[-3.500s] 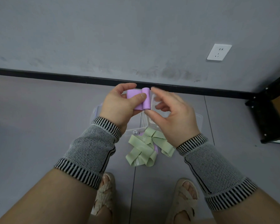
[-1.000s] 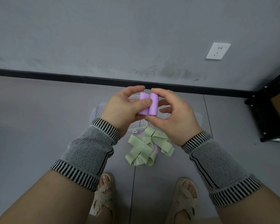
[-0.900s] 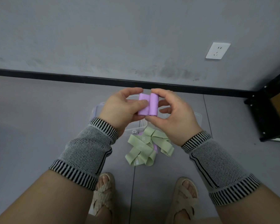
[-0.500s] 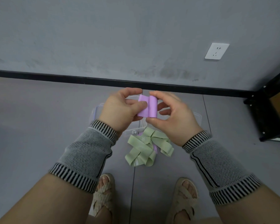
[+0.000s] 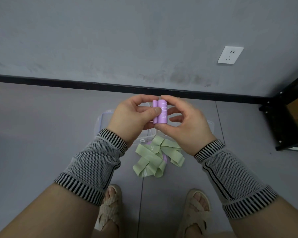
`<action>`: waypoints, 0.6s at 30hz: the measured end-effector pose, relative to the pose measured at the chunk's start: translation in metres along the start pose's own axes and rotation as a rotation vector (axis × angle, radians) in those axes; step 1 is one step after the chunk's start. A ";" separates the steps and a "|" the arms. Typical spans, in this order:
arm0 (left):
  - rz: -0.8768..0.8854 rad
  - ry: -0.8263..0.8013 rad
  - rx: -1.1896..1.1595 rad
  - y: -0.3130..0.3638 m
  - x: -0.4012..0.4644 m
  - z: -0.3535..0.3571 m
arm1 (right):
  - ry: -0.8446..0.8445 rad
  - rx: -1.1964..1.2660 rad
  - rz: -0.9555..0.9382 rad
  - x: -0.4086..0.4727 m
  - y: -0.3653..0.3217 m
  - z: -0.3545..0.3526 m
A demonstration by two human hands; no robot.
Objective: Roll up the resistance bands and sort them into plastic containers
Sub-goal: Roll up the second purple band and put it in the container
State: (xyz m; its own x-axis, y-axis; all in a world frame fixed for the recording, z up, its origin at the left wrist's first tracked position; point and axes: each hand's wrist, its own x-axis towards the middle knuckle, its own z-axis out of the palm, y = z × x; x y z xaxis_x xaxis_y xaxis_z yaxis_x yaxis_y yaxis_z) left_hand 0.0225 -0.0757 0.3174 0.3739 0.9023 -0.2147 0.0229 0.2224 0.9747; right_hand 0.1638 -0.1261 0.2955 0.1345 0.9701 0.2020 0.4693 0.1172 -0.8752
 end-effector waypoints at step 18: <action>0.005 0.061 0.078 -0.004 0.001 0.003 | 0.005 -0.095 -0.018 -0.001 0.003 0.002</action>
State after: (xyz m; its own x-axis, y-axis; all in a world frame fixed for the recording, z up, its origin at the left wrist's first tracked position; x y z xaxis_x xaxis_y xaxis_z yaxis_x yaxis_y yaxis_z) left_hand 0.0256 -0.0770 0.3140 0.3170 0.9246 -0.2111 0.0944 0.1907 0.9771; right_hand 0.1636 -0.1262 0.2923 0.1299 0.9668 0.2199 0.5527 0.1135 -0.8256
